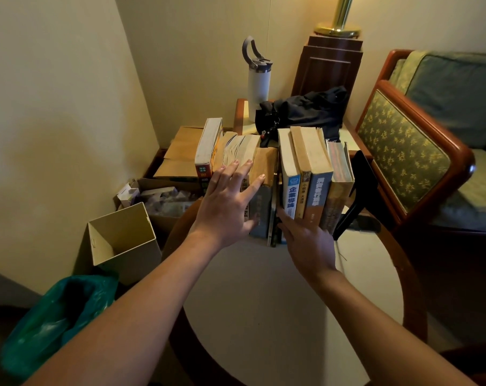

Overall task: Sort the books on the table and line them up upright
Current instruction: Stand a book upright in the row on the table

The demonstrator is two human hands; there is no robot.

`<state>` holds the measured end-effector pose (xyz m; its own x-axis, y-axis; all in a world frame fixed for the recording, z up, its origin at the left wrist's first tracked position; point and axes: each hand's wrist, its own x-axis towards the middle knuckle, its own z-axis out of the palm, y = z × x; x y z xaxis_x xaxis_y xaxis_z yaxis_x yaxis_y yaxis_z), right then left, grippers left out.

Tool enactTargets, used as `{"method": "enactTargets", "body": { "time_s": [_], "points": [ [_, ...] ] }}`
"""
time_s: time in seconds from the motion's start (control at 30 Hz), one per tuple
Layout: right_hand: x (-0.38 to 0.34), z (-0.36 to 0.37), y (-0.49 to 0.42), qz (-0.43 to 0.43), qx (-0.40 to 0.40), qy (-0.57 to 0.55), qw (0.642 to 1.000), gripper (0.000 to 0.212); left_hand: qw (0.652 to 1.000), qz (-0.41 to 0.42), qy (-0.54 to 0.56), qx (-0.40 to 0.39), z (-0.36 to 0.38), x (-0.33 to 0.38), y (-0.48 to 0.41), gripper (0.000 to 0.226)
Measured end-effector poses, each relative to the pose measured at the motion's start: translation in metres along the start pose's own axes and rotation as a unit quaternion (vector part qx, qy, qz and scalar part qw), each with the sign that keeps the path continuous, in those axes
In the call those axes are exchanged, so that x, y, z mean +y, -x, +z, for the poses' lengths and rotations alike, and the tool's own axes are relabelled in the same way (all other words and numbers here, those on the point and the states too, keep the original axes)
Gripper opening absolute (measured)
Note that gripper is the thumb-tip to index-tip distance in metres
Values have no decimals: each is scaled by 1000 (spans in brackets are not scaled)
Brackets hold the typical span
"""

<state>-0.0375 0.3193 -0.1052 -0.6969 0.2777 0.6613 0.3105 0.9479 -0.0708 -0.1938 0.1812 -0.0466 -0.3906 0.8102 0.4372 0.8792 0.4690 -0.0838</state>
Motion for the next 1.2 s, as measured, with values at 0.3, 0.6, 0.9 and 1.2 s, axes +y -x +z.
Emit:
{"method": "enactTargets", "body": {
  "time_s": [0.3,0.6,0.9,1.2],
  "points": [
    [-13,8,30,103,-32,-110,988,21,1000,1,0,-1,-1,0,1,82],
    [-12,28,13,224,-158,-191,943,18,1000,11,-2,8,2,-2,0,80],
    [0,31,9,247,-163,-126,947,42,1000,8,-3,15,6,-2,-1,78],
    [-4,32,12,264,-143,-190,935,47,1000,8,-7,13,4,-1,0,80]
  ]
}}
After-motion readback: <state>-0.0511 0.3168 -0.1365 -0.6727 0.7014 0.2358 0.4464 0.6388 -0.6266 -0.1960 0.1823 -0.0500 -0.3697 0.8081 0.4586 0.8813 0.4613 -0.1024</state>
